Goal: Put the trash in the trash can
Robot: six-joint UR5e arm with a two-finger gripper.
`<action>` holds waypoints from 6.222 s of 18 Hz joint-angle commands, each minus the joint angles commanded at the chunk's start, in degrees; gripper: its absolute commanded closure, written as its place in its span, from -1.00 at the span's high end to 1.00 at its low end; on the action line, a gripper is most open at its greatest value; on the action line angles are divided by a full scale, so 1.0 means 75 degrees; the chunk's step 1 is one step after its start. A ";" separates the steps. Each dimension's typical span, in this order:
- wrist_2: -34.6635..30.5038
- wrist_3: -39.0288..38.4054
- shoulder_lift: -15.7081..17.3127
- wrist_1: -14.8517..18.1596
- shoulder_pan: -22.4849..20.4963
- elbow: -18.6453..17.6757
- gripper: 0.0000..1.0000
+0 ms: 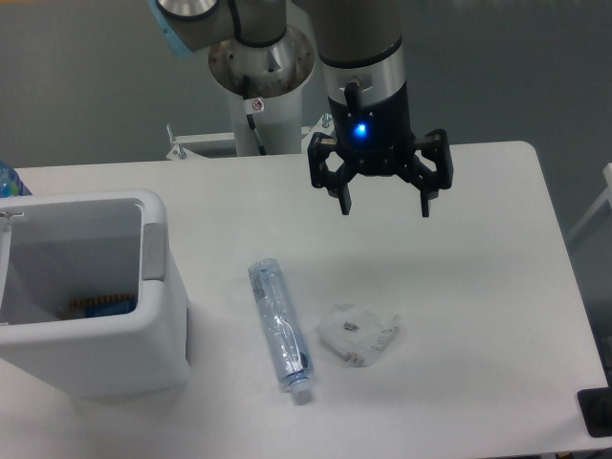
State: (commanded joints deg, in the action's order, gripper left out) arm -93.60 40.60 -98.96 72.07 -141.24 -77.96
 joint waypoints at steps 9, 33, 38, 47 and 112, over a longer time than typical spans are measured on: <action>0.0070 -0.0094 -0.0117 -0.0713 0.0035 -0.0047 1.00; 0.0094 0.5461 -0.1382 -0.2238 0.0023 -0.2203 1.00; 0.0082 0.5473 -0.1886 -0.2262 0.0059 -0.2191 1.00; 0.0035 0.5438 -0.2320 -0.2273 0.0164 -0.2180 1.00; 0.4875 -0.3713 0.1032 -0.2531 0.1374 -0.1828 1.00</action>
State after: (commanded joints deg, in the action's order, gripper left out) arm -57.04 12.76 -91.23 53.09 -130.94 -91.67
